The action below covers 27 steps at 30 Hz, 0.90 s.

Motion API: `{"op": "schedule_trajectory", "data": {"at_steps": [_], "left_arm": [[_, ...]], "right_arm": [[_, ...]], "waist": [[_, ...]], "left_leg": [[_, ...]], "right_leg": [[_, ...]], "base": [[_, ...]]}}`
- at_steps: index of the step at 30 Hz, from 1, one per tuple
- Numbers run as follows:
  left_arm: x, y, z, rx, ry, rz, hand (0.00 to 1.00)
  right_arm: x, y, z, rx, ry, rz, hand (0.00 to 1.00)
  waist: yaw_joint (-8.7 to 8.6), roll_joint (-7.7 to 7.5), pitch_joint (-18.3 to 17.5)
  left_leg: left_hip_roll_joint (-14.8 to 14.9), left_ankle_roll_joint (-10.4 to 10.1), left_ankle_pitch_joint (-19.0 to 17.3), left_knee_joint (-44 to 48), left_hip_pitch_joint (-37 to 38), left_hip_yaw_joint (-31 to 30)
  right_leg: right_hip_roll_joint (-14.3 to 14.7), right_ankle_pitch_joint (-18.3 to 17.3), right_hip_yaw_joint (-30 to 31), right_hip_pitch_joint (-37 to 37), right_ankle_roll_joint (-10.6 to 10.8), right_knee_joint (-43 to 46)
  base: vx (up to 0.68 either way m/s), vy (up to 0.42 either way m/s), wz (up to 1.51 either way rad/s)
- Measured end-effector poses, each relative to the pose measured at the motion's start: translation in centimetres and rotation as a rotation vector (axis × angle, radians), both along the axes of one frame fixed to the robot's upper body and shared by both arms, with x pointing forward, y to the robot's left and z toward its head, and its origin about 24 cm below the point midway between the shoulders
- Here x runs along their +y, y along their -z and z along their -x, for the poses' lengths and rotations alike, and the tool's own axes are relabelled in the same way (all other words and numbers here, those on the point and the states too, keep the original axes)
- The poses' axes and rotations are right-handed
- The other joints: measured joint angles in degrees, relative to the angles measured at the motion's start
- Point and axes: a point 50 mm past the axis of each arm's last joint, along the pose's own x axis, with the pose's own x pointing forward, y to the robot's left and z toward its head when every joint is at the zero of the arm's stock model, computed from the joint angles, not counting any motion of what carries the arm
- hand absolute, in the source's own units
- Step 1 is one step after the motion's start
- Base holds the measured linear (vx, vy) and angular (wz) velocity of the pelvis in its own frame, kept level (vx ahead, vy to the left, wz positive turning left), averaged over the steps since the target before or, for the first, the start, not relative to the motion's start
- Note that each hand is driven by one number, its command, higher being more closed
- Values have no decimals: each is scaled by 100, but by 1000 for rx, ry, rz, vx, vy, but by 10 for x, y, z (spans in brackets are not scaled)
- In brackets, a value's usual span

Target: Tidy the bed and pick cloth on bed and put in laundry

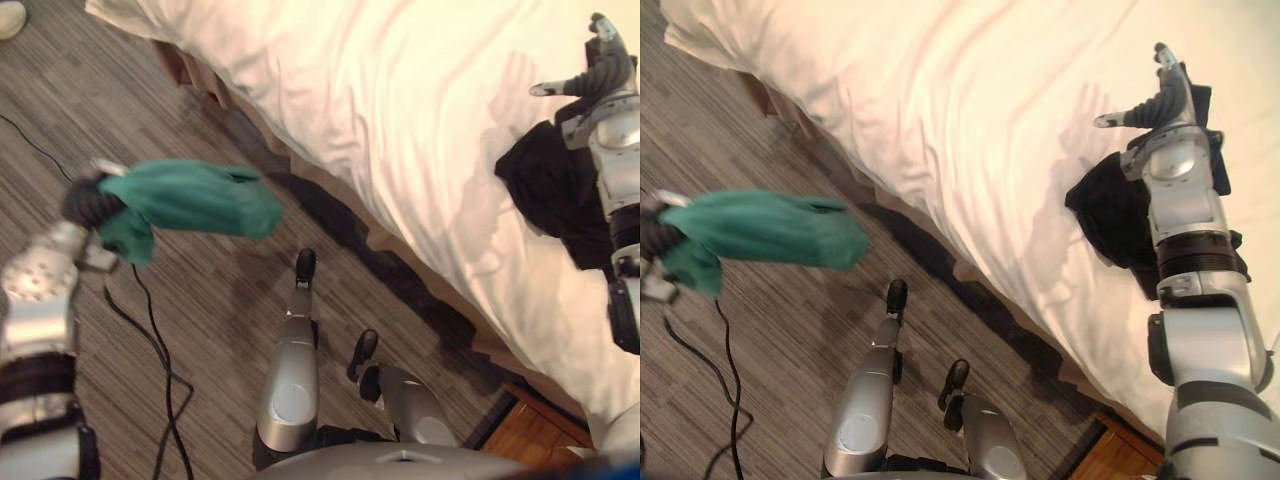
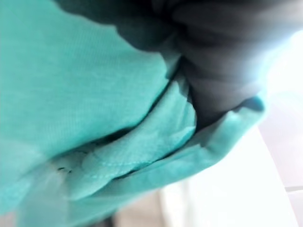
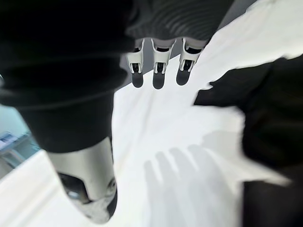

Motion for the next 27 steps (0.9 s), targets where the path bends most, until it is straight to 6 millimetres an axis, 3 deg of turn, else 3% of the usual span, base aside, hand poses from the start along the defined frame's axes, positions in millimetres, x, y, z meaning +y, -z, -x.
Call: {"op": "schedule_trajectory", "data": {"at_steps": [5,11,22,23,27], "left_arm": [[-1,21,9,32,-67,9,100],[-4,29,11,22,-109,35,100],[-21,36,5,21,-79,56,100],[-22,35,3,22,-77,59,100],[-23,29,-4,11,-71,67,100]], "right_arm": [[-17,-1,6,61,87,13,0],[-33,-3,15,65,140,-7,0],[-48,37,24,279,61,-103,0],[-47,38,23,289,49,-108,100],[-48,39,23,276,35,-126,100]], "waist": [[-168,81,50],[-340,194,114],[-455,365,173],[-454,370,170],[-456,370,170]], "left_leg": [[42,39,103,1,-191,77],[-1,46,110,3,-182,207],[-23,-35,46,1,-226,215],[-23,-36,46,1,-226,212],[-27,-5,70,2,-227,210]], "right_leg": [[1,-1,61,-298,-3,184],[-97,-63,141,-439,27,340],[-170,-273,159,-720,-13,751],[-172,-293,158,-764,-20,785],[-175,-304,157,-771,-25,796]], "base": [[2,-6,-10],[22,7,-9],[0,-9,-3],[0,0,0],[8,-2,0]]}}
